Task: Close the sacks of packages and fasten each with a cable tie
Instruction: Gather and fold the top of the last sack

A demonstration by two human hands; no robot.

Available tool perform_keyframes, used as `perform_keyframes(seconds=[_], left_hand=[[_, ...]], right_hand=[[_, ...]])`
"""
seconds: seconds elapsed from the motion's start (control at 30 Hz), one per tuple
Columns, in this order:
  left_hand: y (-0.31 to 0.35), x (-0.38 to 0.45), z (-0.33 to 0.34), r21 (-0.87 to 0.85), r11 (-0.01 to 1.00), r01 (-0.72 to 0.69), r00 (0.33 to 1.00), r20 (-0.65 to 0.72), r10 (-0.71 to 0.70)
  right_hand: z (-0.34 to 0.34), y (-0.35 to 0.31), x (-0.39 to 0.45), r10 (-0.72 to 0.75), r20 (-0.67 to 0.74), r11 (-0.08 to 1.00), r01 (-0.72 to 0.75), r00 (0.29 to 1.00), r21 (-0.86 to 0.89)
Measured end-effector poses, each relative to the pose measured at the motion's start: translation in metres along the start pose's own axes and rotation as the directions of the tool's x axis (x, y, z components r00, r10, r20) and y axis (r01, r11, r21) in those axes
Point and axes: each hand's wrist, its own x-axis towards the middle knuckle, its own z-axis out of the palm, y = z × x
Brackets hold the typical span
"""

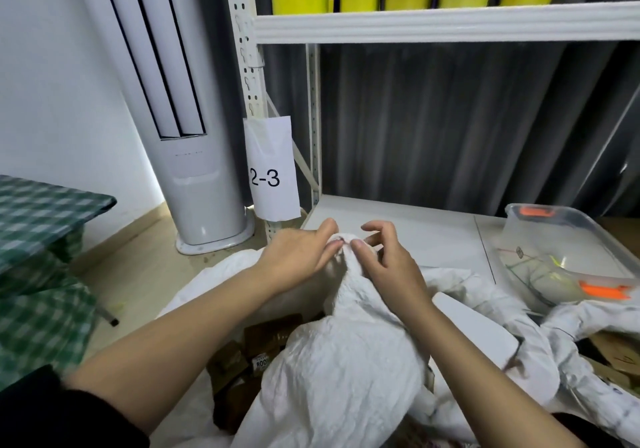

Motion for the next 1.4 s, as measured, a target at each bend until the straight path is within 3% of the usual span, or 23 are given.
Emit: perform_keyframes(seconds=[0.07,0.17,0.3,0.4,0.47,0.57,0.67,0.73,0.8,0.9,1.03,1.17,1.3,1.4], left_hand=[[-0.004,0.005,0.000,-0.014,0.996,0.091,0.995,0.048,-0.090],[-0.004,0.015,-0.009,-0.106,0.981,0.164,0.981,0.118,-0.151],[-0.007,0.017,-0.018,-0.365,0.915,0.172,0.978,0.173,-0.115],[0.005,0.021,-0.030,-0.544,0.827,0.141,0.984,0.168,-0.058],[0.017,0.025,-0.035,-0.483,0.869,0.102,0.979,0.202,-0.003],[0.019,0.029,-0.031,-0.227,0.972,0.053,0.992,0.125,-0.025],[0.013,0.034,-0.027,-0.124,0.979,0.159,0.987,0.011,-0.159],[0.013,0.037,-0.026,-0.131,0.975,0.182,0.982,-0.035,-0.188],[0.013,0.040,-0.025,-0.170,0.968,0.183,0.980,-0.046,-0.193],[-0.002,0.037,-0.029,-0.261,0.941,0.213,0.973,-0.028,-0.228],[-0.033,0.022,-0.034,-0.180,0.983,0.040,0.999,-0.004,-0.041],[-0.047,0.018,-0.028,-0.074,0.985,-0.156,0.988,-0.015,0.155],[-0.028,0.020,-0.032,-0.112,0.976,-0.189,0.973,-0.152,0.171],[0.009,0.025,-0.035,-0.236,0.925,-0.299,0.949,-0.176,0.262]], right_hand=[[-0.003,0.002,-0.011,0.042,-0.025,0.976,-0.046,0.999,-0.214],[-0.003,0.011,-0.012,0.010,-0.025,0.978,-0.015,1.000,-0.208],[-0.016,0.018,0.001,-0.080,0.032,0.978,0.072,0.996,0.198],[-0.030,0.009,0.008,-0.100,0.140,0.927,0.041,0.985,0.373],[-0.034,0.002,0.011,-0.101,0.179,0.910,0.019,0.979,0.414],[-0.036,-0.004,0.008,-0.027,0.114,0.934,-0.015,0.993,0.357],[-0.032,-0.005,-0.009,0.171,-0.019,0.984,-0.169,0.985,0.056],[-0.020,-0.007,-0.018,0.220,-0.028,0.971,-0.222,0.975,-0.095],[-0.008,-0.006,-0.018,0.197,-0.068,0.980,-0.198,0.978,-0.013],[-0.007,-0.002,-0.010,0.129,-0.102,0.948,-0.092,0.986,0.303],[-0.035,0.007,-0.007,0.008,0.104,0.882,-0.055,0.995,0.467],[-0.061,0.006,0.000,-0.053,0.358,0.836,-0.155,0.932,0.526],[-0.060,0.003,0.004,-0.017,0.341,0.759,-0.210,0.940,0.616],[-0.057,-0.002,0.002,-0.015,0.342,0.779,-0.203,0.940,0.593]])
